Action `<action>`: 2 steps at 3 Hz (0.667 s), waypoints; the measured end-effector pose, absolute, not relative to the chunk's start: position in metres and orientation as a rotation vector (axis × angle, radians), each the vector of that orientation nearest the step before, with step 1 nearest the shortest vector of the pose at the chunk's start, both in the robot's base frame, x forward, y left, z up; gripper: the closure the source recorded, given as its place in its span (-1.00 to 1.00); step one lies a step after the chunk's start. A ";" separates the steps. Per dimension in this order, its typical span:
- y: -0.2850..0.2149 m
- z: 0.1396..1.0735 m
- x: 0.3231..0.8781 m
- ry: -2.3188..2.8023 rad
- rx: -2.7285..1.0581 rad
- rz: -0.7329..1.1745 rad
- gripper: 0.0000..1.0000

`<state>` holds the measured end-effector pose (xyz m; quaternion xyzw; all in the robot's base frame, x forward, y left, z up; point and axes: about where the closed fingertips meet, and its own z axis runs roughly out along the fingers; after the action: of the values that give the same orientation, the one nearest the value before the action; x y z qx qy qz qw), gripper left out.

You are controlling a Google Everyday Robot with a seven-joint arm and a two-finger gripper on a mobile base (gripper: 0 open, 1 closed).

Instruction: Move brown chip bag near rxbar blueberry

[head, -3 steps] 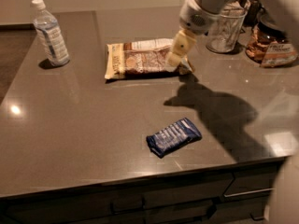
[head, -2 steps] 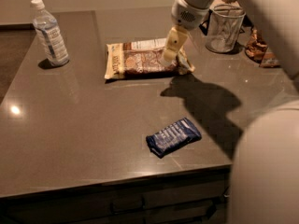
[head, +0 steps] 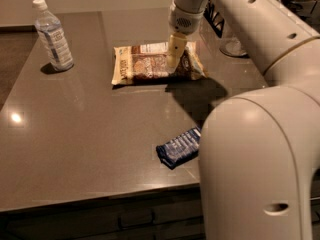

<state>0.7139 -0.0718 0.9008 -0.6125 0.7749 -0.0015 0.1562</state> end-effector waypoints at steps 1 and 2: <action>-0.062 0.884 0.724 2.231 -1.806 -0.034 -1.00; -0.058 0.874 0.731 2.242 -1.837 -0.064 -0.70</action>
Offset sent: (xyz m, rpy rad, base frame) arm 0.0178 0.0137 -0.0320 -0.1388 0.0631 0.0372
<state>0.7307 -0.0576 0.8739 -0.6290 0.7676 -0.0221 0.1207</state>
